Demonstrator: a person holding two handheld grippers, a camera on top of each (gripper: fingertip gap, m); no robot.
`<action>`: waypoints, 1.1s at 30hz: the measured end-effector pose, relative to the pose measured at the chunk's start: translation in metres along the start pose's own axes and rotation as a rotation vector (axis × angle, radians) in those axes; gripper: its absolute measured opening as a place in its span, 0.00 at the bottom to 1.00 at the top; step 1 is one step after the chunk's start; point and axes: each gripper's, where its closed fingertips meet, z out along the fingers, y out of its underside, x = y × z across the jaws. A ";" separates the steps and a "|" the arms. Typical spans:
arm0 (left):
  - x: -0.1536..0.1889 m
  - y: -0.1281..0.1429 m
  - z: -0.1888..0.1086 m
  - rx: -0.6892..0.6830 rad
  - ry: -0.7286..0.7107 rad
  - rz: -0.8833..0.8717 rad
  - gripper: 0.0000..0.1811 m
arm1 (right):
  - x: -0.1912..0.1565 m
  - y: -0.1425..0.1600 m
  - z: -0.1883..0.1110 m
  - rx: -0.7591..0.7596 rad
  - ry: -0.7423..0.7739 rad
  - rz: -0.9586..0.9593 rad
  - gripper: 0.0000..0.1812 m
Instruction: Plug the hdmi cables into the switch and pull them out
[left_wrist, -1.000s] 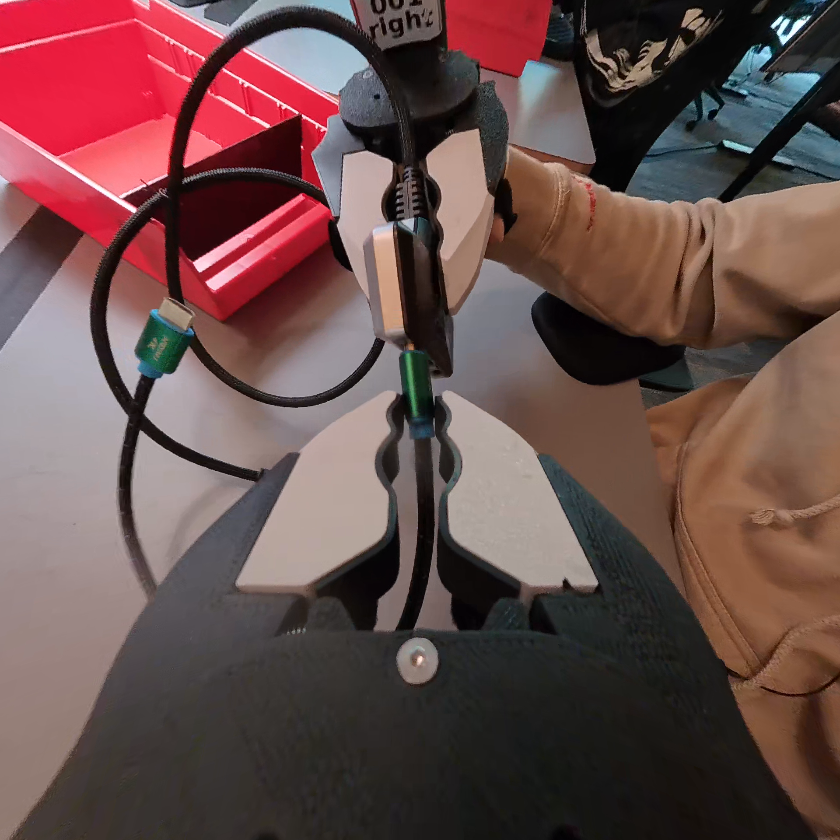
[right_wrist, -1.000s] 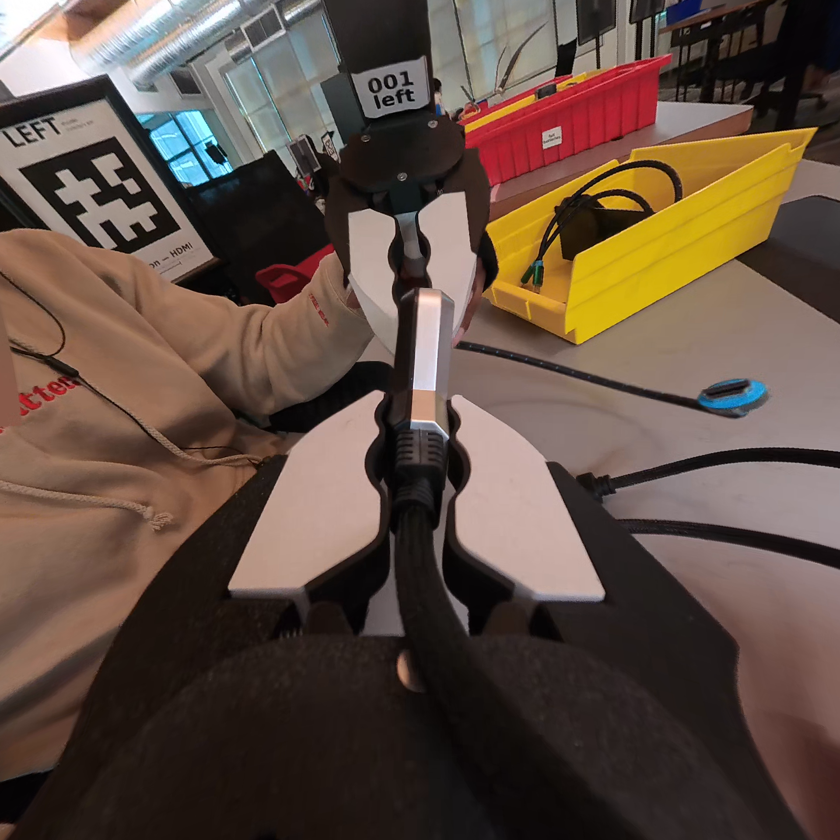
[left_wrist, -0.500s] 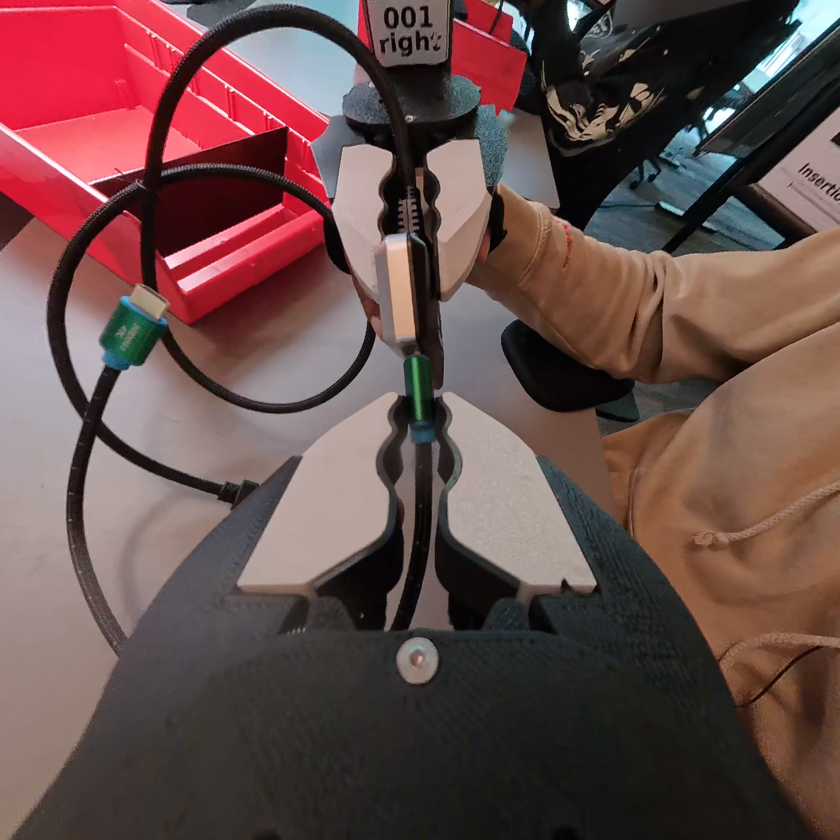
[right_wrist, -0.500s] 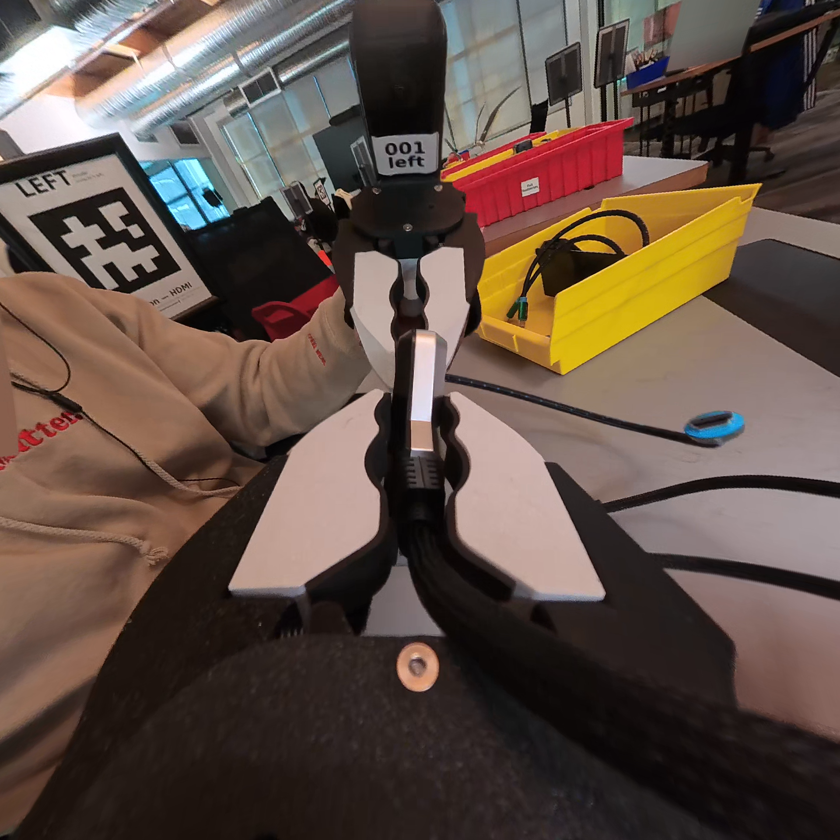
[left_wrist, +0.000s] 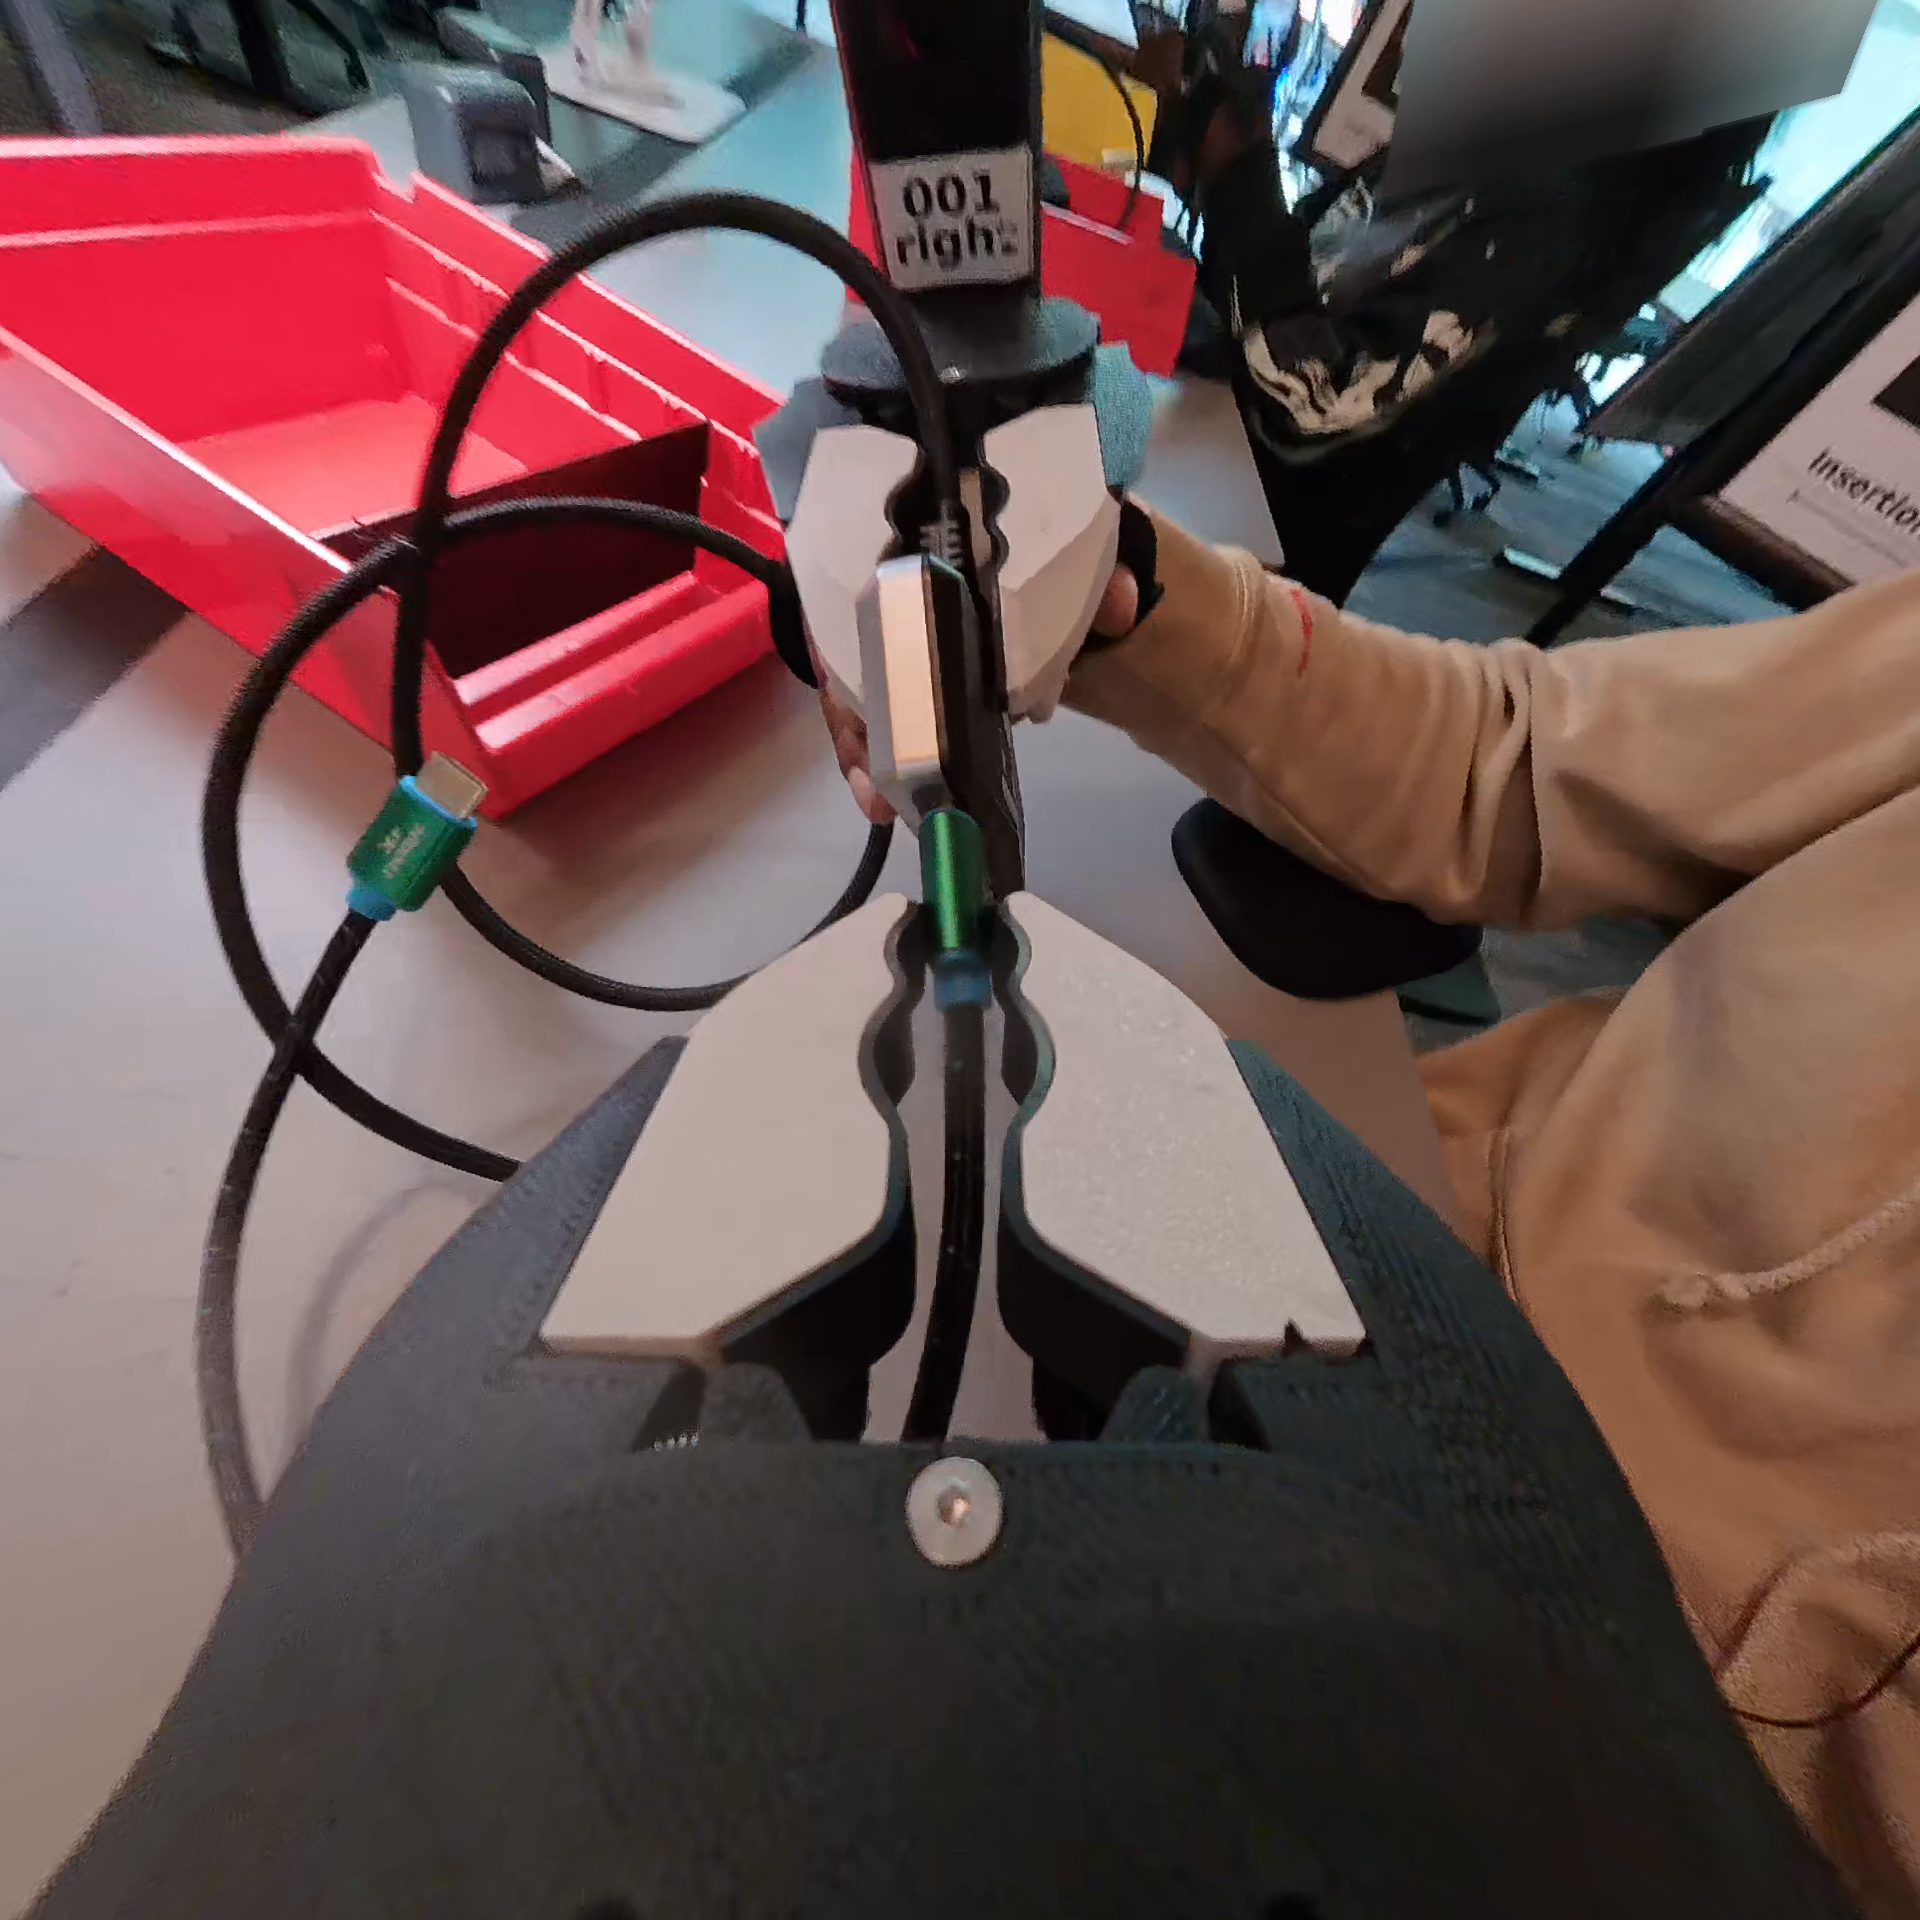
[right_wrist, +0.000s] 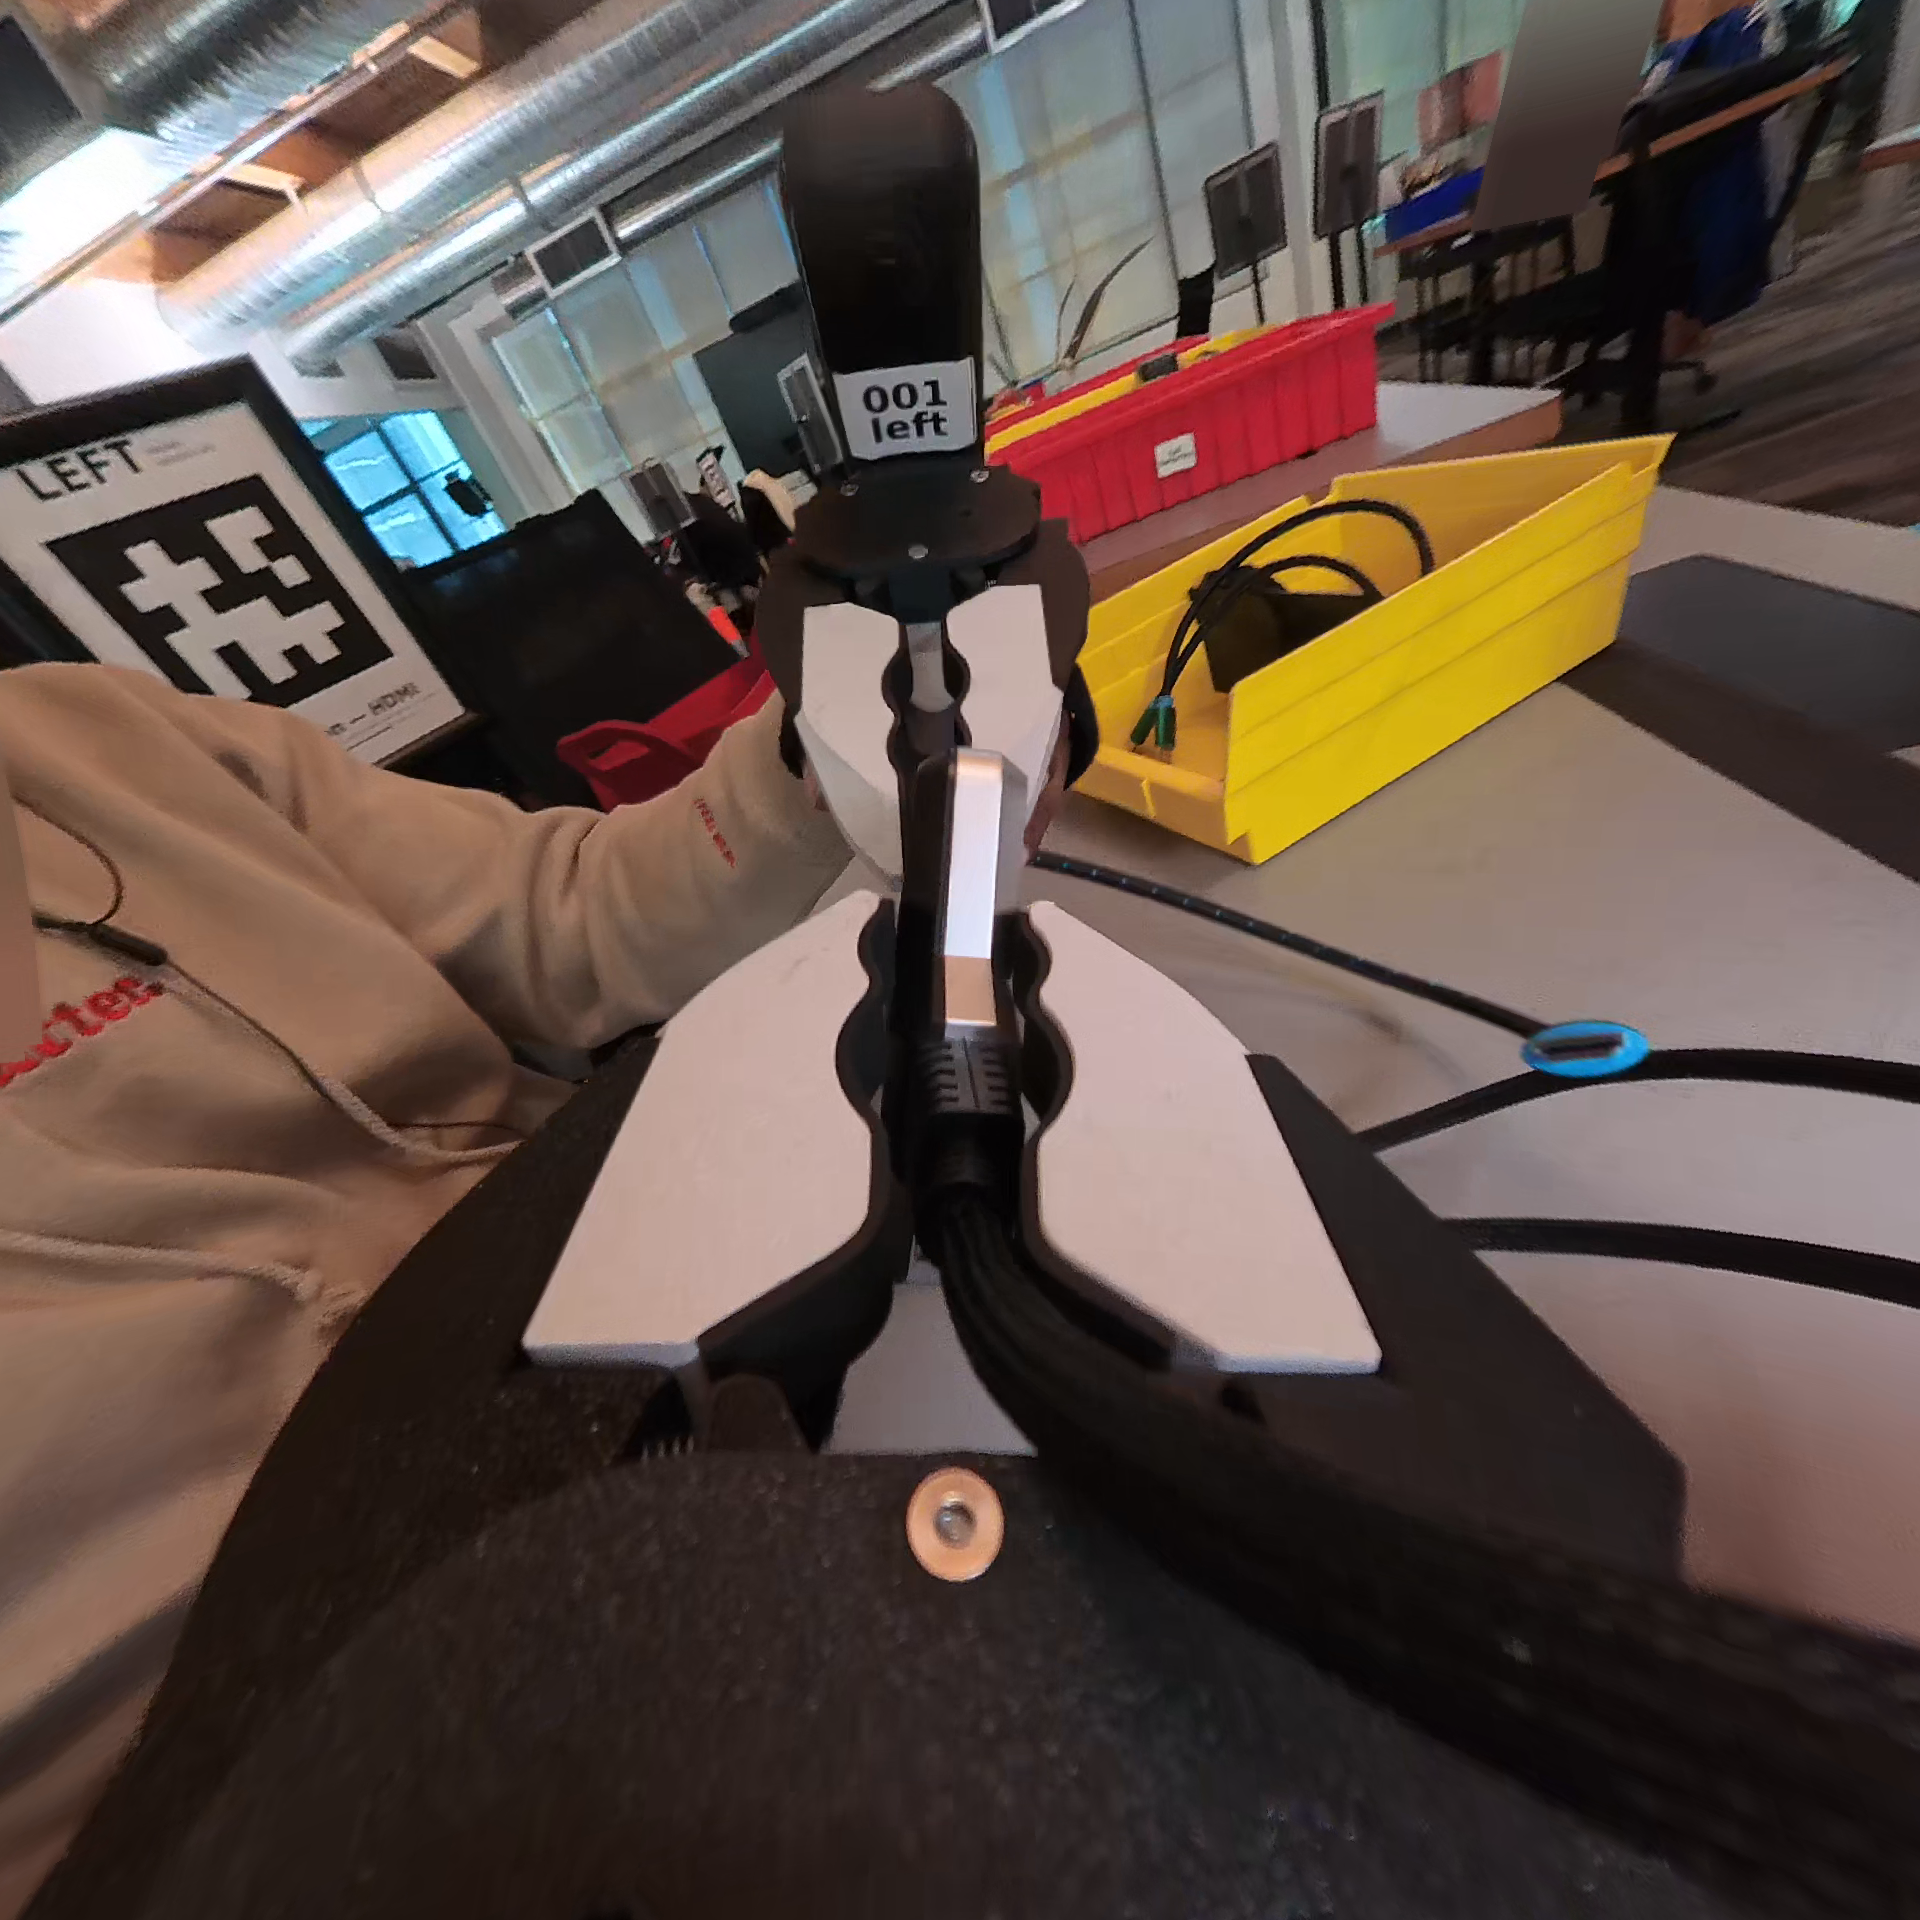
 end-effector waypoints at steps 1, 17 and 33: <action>-0.002 -0.002 -0.003 0.015 -0.008 0.004 0.07 | 0.001 -0.002 0.001 0.006 0.007 0.001 0.12; -0.051 -0.021 -0.102 0.126 -0.401 0.058 0.08 | 0.014 0.010 -0.003 -0.082 0.092 -0.004 0.13; -0.233 0.088 -0.313 -0.699 -1.077 -0.036 0.20 | 0.007 -0.005 -0.014 -0.028 0.070 -0.053 0.13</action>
